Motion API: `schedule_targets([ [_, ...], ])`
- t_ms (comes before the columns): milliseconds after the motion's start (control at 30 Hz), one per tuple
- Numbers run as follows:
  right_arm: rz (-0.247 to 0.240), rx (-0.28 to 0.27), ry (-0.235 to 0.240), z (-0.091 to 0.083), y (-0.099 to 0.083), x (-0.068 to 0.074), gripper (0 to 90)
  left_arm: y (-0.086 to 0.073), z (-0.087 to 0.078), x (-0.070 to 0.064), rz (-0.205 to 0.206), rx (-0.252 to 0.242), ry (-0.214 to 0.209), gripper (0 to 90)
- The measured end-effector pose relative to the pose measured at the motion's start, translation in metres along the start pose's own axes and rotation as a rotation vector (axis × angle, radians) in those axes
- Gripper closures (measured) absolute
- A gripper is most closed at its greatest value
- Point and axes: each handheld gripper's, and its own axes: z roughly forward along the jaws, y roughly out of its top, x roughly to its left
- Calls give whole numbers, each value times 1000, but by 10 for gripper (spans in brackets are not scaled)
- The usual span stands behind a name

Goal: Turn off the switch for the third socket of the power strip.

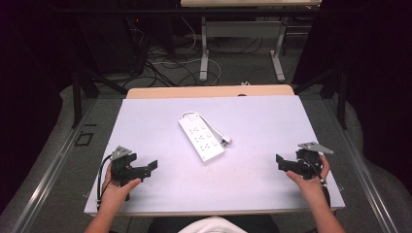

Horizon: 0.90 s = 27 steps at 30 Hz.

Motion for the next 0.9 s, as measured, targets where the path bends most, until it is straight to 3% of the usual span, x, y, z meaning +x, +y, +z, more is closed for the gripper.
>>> schedule_targets([
  [200,10,-4,44,1,1,1,0,1,-2,-2,25,-11,24,16],
  [267,-6,-2,41,1,1,2,0,1,-3,-3,13,-13,21,16],
  [600,-57,-26,50,-4,7,14,0,0,-3,-7,52,-23,16,16],
  [767,-80,-10,77,-4,12,21,90,0,-1,-8,48,-31,14,16],
  [800,-94,-5,80,-5,15,25,140,-1,-1,-8,48,-31,15,16],
  [900,-101,-3,86,-5,17,29,152,-1,-1,-9,41,-35,21,16],
])
